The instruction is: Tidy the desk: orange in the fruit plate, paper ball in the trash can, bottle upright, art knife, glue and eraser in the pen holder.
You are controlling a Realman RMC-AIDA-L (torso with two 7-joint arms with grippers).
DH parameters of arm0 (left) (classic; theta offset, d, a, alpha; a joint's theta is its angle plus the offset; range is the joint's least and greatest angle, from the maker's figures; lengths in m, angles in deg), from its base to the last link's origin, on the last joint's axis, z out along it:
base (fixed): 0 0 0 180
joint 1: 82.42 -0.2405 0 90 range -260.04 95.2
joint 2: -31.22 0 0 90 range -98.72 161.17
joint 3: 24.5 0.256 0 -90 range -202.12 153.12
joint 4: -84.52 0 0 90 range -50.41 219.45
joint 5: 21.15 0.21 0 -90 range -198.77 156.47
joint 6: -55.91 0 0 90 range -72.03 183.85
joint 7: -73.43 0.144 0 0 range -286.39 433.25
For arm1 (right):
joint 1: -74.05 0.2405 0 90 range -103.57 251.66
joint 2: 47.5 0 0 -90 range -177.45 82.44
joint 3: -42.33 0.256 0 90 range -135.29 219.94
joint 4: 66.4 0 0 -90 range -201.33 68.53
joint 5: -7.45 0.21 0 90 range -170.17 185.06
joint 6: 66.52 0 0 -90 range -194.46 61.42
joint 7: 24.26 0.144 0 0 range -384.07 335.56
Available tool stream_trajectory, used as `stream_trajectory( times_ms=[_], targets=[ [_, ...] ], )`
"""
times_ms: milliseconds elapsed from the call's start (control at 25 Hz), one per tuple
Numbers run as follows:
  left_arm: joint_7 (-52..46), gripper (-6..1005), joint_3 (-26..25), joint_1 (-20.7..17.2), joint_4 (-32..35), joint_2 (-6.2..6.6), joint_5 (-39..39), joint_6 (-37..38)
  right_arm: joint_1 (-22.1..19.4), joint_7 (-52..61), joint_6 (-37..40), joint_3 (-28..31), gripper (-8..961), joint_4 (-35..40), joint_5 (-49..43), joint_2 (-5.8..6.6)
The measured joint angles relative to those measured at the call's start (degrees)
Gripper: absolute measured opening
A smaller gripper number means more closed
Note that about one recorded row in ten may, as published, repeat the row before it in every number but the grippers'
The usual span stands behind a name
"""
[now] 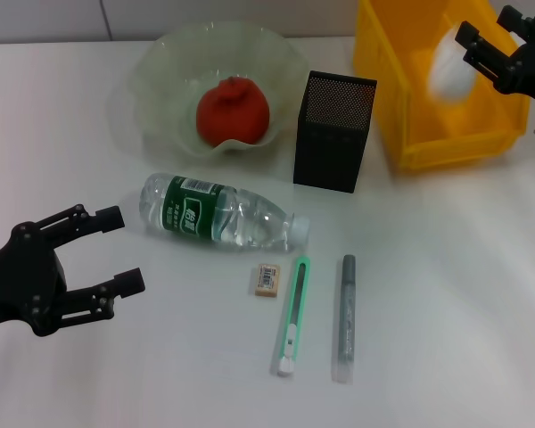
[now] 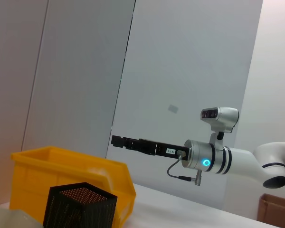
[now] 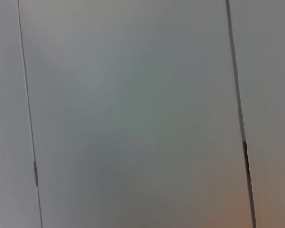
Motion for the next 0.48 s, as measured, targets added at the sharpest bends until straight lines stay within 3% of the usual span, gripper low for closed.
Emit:
stream_trajectory(
  times_ms=[200,480],
  targets=[
    [0.0,851,-0.1,0.0,0.0,0.02,0.0,0.2,0.0,0.0,0.0,0.1,773,0.0,0.0,-0.03],
    [0.0,851,-0.1,0.0,0.0,0.06,0.0,0.4,-0.2,0.0,0.1,0.2,818,0.0,0.0,-0.04]
  ],
)
